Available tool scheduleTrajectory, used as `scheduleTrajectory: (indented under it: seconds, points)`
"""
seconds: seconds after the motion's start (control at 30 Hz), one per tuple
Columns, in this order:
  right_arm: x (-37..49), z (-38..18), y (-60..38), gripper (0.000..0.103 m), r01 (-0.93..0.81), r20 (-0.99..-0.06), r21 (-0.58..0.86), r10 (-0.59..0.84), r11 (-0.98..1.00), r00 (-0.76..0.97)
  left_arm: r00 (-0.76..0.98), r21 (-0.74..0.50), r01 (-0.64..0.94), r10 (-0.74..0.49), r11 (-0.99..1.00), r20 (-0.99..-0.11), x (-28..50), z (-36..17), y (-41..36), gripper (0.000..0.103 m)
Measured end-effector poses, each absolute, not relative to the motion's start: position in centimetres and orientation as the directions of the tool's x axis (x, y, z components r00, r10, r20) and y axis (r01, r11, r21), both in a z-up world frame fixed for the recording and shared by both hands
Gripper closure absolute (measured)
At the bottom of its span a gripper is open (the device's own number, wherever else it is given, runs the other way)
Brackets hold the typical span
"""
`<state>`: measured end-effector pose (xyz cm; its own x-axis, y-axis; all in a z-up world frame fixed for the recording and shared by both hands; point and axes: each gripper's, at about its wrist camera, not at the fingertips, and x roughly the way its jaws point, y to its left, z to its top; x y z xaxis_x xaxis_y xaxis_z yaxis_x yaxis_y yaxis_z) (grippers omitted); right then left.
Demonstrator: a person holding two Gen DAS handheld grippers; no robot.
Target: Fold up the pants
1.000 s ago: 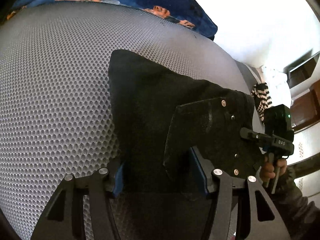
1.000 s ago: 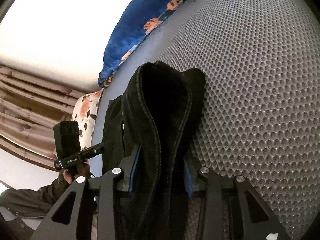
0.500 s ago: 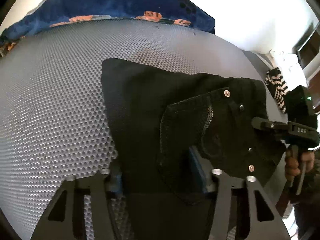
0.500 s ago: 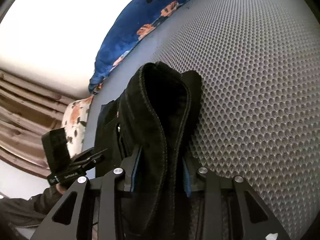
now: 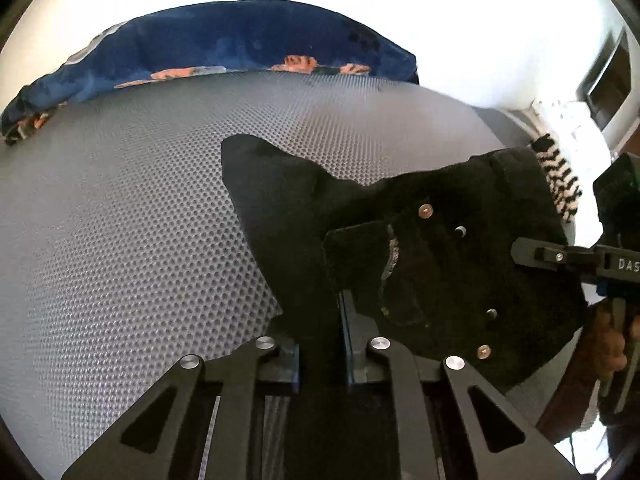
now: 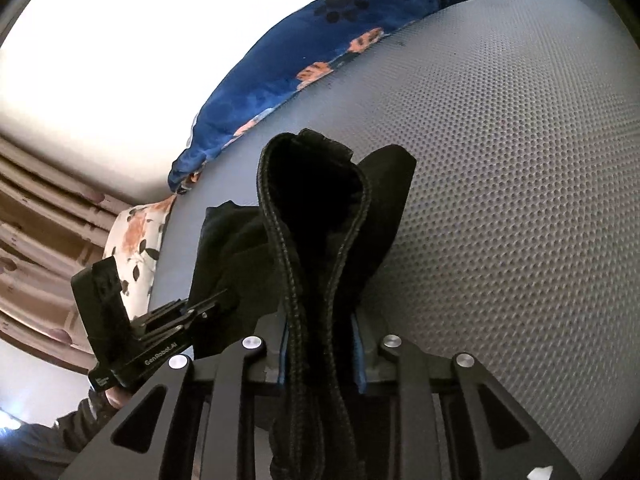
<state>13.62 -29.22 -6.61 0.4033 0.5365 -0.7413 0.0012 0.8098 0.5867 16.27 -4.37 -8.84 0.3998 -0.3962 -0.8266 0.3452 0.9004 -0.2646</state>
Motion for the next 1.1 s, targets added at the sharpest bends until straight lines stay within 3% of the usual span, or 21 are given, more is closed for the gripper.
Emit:
scheduleTrajectory:
  seconds: [0.6,1.1]
  points:
    - [16.3,-6.2,-16.7,0.080,-0.131,-0.675,0.657,0.656,0.743,0.337,0.548,-0.235,0.182,-0.296,0.955,-0.782,14.5,-5.2,8.6,0.088]
    - [24.2,-6.6,-14.1,0.080,-0.127,-0.679,0.652,0.651,0.747,0.339,0.589,-0.250,0.132,-0.279,0.959,-0.758,23.3,-5.4,12.5,0.088]
